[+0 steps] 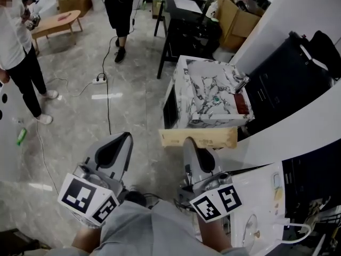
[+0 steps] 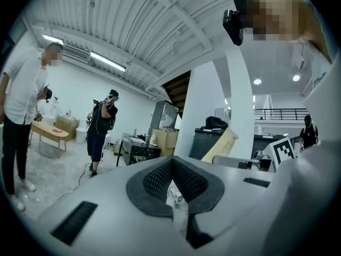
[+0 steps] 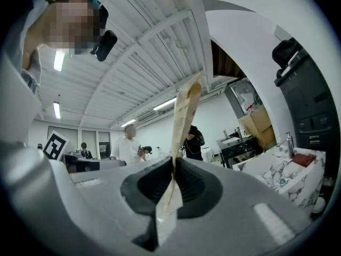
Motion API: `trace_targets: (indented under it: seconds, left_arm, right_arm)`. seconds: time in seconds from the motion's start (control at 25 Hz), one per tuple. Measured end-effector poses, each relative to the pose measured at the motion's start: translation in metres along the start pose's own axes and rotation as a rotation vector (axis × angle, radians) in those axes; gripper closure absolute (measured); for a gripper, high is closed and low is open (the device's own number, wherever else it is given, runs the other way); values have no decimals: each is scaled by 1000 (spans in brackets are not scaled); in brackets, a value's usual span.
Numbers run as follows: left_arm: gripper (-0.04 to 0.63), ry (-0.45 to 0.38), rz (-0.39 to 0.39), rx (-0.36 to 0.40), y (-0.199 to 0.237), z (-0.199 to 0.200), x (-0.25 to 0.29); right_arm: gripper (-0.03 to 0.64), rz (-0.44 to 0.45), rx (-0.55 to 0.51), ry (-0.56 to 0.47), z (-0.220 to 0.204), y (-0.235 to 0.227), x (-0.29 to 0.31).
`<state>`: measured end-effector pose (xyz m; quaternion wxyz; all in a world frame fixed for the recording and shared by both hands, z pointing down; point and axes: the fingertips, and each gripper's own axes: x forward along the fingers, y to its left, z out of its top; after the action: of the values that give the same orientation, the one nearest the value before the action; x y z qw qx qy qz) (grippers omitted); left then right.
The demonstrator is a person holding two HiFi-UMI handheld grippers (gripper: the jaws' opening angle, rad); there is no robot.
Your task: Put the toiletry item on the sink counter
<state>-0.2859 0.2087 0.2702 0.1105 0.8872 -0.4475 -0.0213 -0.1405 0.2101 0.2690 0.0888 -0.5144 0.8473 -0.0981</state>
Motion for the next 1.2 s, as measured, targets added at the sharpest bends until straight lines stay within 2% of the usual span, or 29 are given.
trace_targets:
  seconds: [0.32,0.6,1.0,1.2]
  left_arm:
    - [591,0,-12,-3,42,1,-12]
    - [591,1,-5,-29,62,-5,-23]
    - [591,-12,57,-39,86,-8,-24]
    - [591,-10,80,-34,105,-3,-8]
  right_arm:
    - [600,-26,31,-6,-15,20,27]
    - [600,-46,27,17,-23,30,35]
    - [600,1,3,32,-22,26,59]
    - [600,22,23,35,-26,18,88]
